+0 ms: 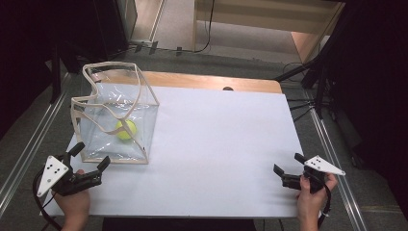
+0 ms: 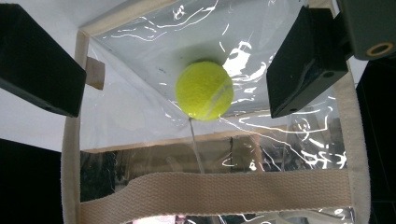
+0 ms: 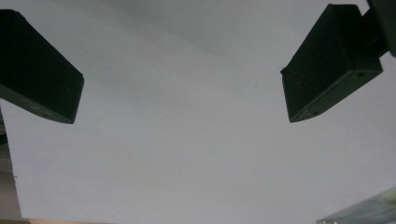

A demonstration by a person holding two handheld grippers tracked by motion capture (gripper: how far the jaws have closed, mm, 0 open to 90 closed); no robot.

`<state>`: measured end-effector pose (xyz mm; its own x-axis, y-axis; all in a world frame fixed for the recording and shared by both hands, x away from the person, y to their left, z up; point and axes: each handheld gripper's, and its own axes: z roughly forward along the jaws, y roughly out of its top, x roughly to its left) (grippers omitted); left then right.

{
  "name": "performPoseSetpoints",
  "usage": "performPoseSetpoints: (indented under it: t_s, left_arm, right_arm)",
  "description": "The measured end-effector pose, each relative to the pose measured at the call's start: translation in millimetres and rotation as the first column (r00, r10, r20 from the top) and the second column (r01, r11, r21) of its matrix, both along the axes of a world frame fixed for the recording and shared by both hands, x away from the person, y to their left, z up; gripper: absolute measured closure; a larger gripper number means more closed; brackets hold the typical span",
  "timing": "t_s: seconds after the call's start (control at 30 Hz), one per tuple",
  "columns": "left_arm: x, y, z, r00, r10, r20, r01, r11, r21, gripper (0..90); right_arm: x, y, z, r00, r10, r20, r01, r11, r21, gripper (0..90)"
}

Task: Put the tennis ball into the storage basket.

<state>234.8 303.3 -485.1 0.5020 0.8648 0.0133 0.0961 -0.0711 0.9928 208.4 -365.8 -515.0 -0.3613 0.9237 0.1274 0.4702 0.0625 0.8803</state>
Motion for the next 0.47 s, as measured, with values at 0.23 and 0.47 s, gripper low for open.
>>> performPoseSetpoints:
  t_s: [0.23,0.47]
  left_arm:
    - [0.2,0.0,-0.1,1.0000,0.000,0.000,0.000,1.0000,-0.005,5.4]
    - [0.9,-0.5,-0.3,1.0000,-0.001,-0.002,0.001,1.0000,-0.004,5.4]
  right_arm:
    - [-7.7,-7.7,0.2,0.9985,-0.022,0.051,0.020,0.999,0.033,0.0]
    - [-0.6,-1.2,-4.1,0.9995,-0.031,0.000,0.031,0.999,-0.011,0.0]
